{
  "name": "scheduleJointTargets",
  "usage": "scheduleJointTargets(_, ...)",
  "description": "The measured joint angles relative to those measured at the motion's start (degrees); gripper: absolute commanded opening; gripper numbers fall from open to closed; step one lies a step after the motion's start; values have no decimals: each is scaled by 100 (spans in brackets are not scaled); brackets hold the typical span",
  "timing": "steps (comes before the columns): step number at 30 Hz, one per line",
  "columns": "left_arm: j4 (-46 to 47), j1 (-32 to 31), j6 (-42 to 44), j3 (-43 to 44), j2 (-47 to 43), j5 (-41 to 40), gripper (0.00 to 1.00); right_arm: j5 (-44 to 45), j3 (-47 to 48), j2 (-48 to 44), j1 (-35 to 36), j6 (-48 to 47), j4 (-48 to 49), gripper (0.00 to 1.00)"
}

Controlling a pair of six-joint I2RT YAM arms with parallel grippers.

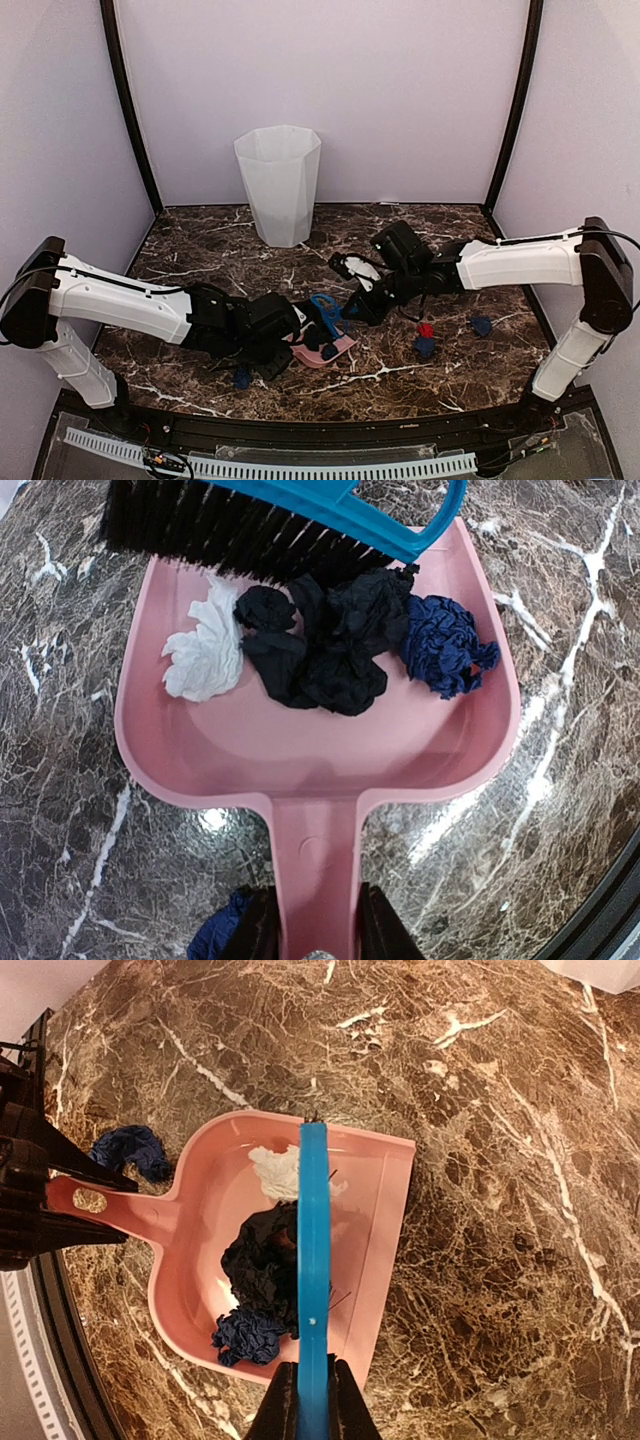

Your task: Sweep away the paper scraps from the table

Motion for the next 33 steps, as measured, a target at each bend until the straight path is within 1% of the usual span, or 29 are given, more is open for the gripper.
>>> scheduleJointTargets(3, 15, 0, 2, -11, -2, 4, 0, 50, -103, -162, -13, 138, 151, 0)
scheduleJointTargets(5, 28, 0, 0, -22, -4, 11, 0, 234, -197, -293, -48, 260, 243, 0)
scheduleJointTargets(11, 92, 2, 0, -74, -7, 15, 0, 1034, -542, -782, -205, 649, 348, 0)
scheduleJointTargets(15, 94, 2, 0, -74, -9, 15, 0, 1523, -573, -892, -238, 822, 315, 0)
scheduleJointTargets(18, 96, 2, 0, -74, -9, 15, 0, 1641, -599, -887, -232, 903, 243, 0)
scheduleJointTargets(23, 114, 0, 0, -74, -9, 20, 0, 1591, -745, -879, -116, 973, 181, 0)
scheduleJointTargets(28, 160, 2, -4, -72, 22, 44, 0, 1235, -841, -883, 175, 1034, 238, 0)
scheduleJointTargets(33, 313, 2, -7, -59, 96, 83, 0, 890, -885, -916, 299, 1073, 378, 0)
